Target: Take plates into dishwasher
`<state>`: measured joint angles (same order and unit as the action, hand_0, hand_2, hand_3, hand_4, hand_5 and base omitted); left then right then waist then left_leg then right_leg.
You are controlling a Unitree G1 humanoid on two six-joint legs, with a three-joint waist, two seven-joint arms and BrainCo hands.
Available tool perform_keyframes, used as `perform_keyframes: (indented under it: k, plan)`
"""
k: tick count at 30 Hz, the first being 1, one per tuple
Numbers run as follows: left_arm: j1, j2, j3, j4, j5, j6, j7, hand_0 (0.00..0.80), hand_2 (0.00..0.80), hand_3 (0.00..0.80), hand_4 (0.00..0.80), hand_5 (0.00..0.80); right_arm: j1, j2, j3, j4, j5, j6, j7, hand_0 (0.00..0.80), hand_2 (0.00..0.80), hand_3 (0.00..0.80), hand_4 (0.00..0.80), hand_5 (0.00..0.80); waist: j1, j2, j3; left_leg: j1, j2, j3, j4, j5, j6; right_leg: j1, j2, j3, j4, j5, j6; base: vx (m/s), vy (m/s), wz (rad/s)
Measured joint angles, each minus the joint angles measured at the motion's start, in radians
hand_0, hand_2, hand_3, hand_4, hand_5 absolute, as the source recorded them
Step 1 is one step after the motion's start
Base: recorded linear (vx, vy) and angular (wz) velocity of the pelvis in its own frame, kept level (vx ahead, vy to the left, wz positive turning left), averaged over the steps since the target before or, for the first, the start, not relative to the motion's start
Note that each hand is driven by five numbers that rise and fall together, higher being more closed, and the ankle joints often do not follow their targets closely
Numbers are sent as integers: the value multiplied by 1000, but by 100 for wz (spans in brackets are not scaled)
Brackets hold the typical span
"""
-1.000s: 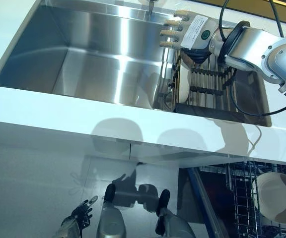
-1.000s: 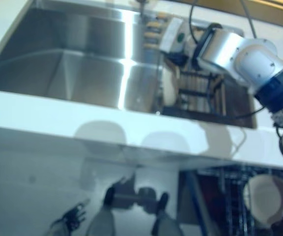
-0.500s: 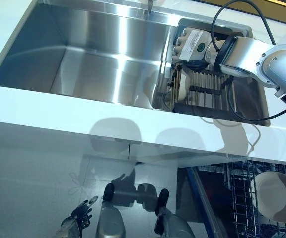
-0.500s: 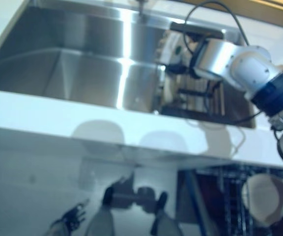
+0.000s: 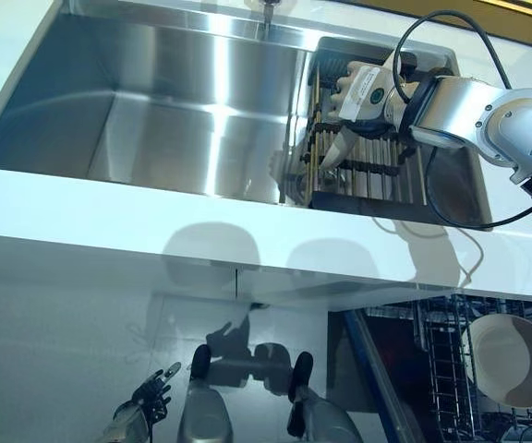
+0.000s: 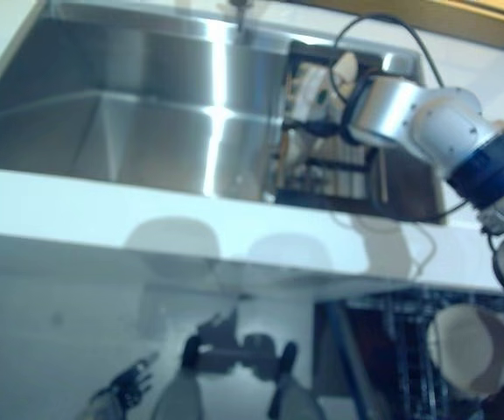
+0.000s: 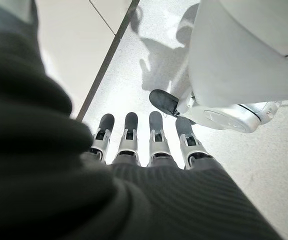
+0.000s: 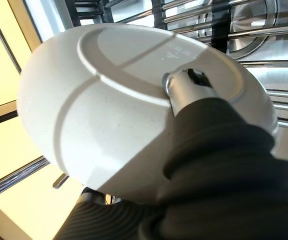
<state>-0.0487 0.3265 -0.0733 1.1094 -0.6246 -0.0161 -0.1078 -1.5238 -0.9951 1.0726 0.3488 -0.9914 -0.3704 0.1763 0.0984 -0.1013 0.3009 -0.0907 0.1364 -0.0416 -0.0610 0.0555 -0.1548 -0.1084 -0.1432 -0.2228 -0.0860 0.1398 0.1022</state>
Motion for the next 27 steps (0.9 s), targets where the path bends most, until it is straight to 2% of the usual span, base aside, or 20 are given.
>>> perform_keyframes:
  k: [6,13,16,18,22,24,27]
  plan:
    - [2,0,16,1,0,-1,0,0,0,0,0,0,0,-6,0,17,0,-1,-10,800,800,800,800,800,-4,-14,-13,29,1,16,-4,0,0,18,1,12,0,1,-1,13,-20,-6]
    - [10,-1,16,9,3,-2,0,0,0,0,0,0,0,-41,0,75,4,1,-51,800,800,800,800,800,-13,-37,-101,63,2,46,-21,0,1,26,2,29,0,1,0,28,-8,-10]
    - [31,-1,16,12,5,-6,0,0,0,0,0,0,0,-50,0,106,42,12,-60,800,800,800,800,800,-37,-37,-149,86,2,75,-23,-4,5,36,1,48,-3,0,1,56,-3,-16]
    - [34,-5,16,13,20,-7,0,0,0,0,0,0,0,-81,0,108,108,39,-59,800,800,800,800,800,-46,-33,-159,105,3,93,-23,-5,6,47,2,59,-4,1,1,48,3,-17]
    - [64,-11,15,26,25,-8,0,0,0,0,0,0,7,-114,-3,142,285,155,-49,800,800,800,800,800,-63,-18,-208,137,4,127,-24,-17,12,58,5,92,-5,1,2,48,11,-23]
    - [73,-18,15,29,27,-10,-1,0,0,0,0,0,26,-140,-7,170,348,208,-49,800,800,800,800,800,-85,-9,-234,150,5,136,-24,-20,12,65,7,101,-5,1,3,55,0,-13]
    - [94,-26,13,35,67,-11,-4,0,0,0,0,0,81,-178,-41,192,437,291,-49,800,800,800,800,800,-89,3,-262,168,11,158,-24,-26,10,69,14,121,-5,-1,6,30,-10,-22]
